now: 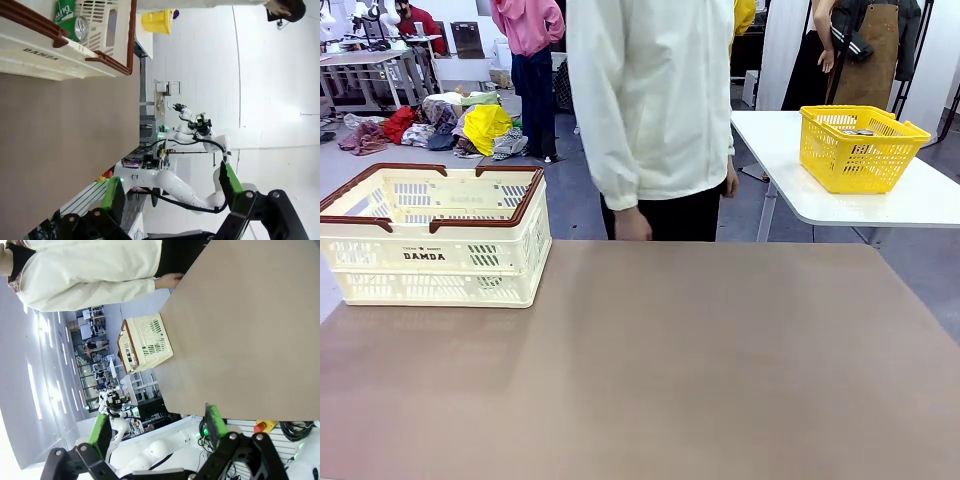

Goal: Place the drinks into the Shopping basket.
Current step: Pick up one drink and place it into the Shopping basket.

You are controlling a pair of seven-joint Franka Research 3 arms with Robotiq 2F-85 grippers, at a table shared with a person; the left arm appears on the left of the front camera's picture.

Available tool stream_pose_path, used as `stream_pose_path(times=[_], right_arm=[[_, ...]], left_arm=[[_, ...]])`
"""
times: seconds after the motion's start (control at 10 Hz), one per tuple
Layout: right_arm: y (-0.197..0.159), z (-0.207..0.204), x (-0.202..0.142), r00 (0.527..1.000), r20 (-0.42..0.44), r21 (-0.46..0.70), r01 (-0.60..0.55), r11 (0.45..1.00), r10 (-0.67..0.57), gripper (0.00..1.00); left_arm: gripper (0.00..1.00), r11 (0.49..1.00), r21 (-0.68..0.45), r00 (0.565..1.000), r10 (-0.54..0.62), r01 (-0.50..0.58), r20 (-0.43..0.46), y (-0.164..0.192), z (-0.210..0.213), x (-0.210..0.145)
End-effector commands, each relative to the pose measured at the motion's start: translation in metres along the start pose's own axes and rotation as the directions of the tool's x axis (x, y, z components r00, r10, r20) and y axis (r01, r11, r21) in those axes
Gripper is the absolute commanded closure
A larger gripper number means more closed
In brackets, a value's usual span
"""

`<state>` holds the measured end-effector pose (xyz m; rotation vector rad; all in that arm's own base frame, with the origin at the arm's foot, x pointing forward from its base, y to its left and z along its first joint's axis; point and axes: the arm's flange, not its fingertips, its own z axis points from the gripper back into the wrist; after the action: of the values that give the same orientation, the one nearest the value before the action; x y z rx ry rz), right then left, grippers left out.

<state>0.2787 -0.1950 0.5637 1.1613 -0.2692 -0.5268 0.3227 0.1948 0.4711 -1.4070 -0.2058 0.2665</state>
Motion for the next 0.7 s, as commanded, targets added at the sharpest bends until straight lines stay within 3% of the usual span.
stream_pose_path(times=[0.0,0.6], right_arm=[[0.0047,0.0018,0.0008,1.000,-0.002,0.007,0.010,1.000,-0.010,0.00],[0.0047,0.0018,0.0008,1.000,-0.002,0.007,0.010,1.000,-0.010,0.00]], left_arm=[[0.00,1.000,-0.017,1.000,-0.015,0.015,0.007,-0.0009,0.0024,-0.0137],[0.00,1.000,-0.017,1.000,-0.015,0.015,0.007,-0.0009,0.0024,-0.0137]])
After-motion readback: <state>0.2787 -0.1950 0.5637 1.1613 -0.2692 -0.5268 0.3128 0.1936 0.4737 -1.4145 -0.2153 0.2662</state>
